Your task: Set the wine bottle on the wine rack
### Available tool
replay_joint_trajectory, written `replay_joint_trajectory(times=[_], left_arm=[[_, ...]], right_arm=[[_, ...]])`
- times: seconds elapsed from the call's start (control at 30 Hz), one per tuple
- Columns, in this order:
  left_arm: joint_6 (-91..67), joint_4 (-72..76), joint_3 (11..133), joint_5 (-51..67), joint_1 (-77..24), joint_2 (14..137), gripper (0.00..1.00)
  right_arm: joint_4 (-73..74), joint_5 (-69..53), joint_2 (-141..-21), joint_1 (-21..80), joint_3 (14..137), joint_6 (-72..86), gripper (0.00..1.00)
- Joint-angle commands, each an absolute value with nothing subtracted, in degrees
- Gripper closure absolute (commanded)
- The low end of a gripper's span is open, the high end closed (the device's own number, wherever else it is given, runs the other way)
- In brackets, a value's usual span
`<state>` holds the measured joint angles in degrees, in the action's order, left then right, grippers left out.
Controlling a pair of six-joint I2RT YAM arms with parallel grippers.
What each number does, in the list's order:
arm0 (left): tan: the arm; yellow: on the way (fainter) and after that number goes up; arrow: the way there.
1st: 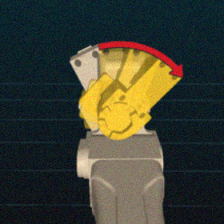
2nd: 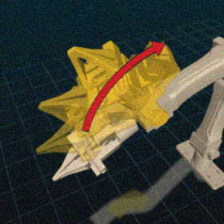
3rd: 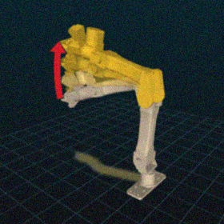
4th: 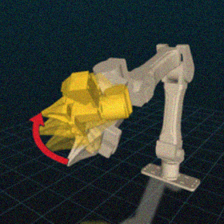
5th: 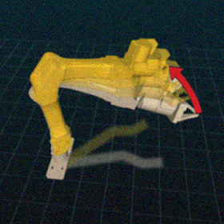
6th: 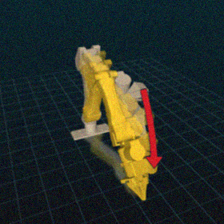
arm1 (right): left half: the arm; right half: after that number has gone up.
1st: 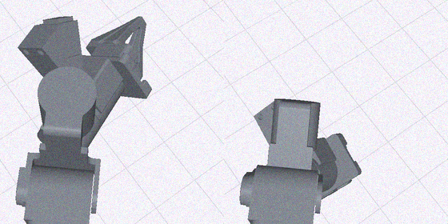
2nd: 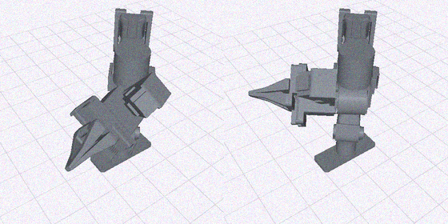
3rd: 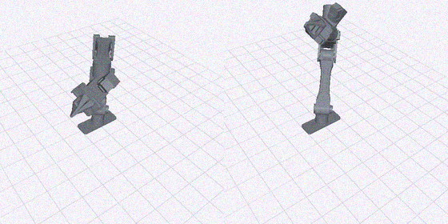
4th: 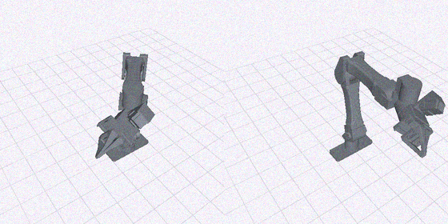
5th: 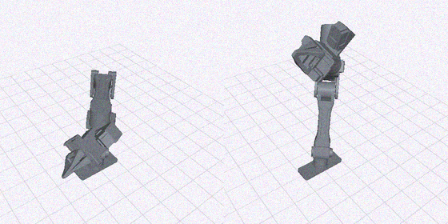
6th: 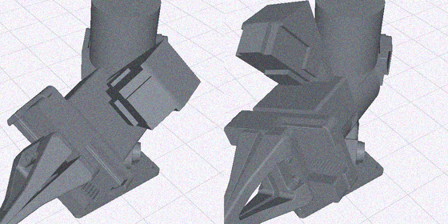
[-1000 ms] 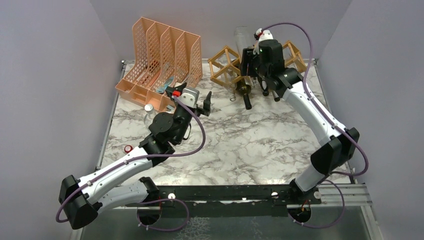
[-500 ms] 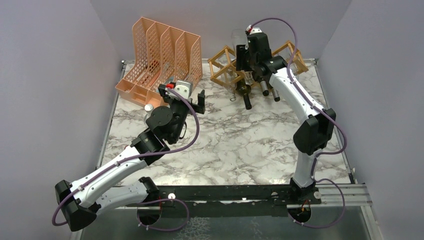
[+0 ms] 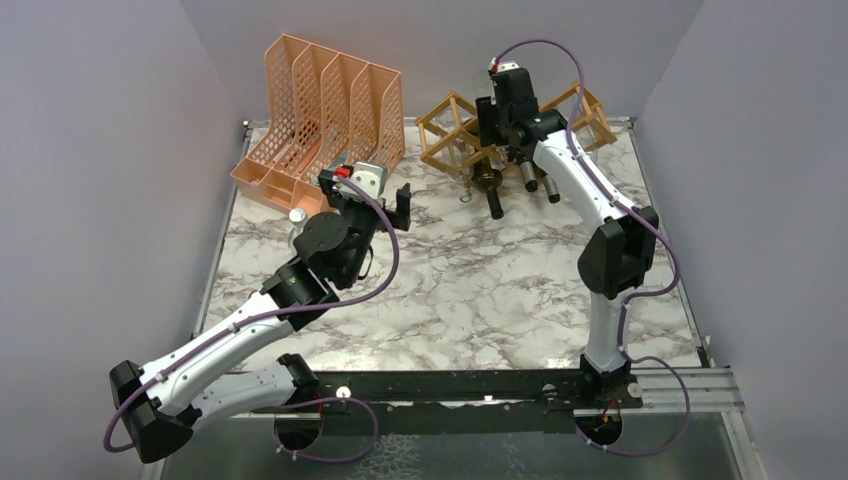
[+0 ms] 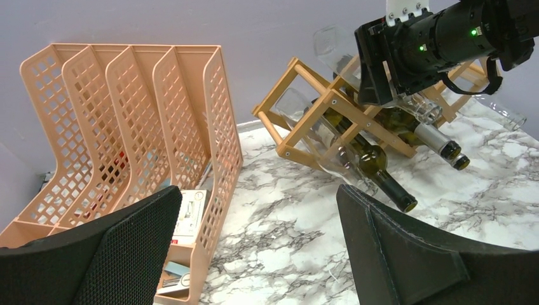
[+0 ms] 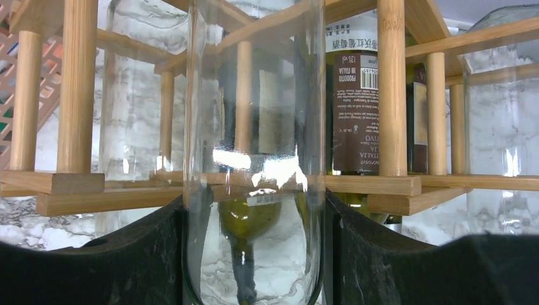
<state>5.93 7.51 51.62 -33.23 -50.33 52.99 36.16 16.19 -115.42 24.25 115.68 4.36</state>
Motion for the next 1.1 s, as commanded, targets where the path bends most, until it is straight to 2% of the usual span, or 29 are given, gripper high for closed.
replay_joint_trajectory(times=[0.0, 0.17, 0.3, 0.57, 1.07], left_arm=[[5.01, 7.54, 51.35, -31.39, -50.26, 53.0, 0.01], [5.01, 7.55, 51.44, -31.2, -50.26, 53.31, 0.01], [5.01, 7.3, 51.63, -30.94, -50.24, 53.55, 0.01], [4.92, 6.99, 51.81, -30.6, -50.26, 53.88, 0.01], [4.63, 6.65, 52.12, -31.08, -50.26, 53.67, 0.01]], right_arm=[[32.82, 15.85, -116.61, 23.87, 117.97, 0.76, 0.7], [33.94, 13.98, -117.61, 23.73, 118.63, 0.59, 0.63], [34.7, 13.18, -117.48, 23.73, 118.38, 0.94, 0.51], [35.99, 13.13, -115.53, 23.73, 117.32, 2.54, 0.39], [36.27, 11.67, -112.63, 23.73, 116.62, 3.75, 0.25]])
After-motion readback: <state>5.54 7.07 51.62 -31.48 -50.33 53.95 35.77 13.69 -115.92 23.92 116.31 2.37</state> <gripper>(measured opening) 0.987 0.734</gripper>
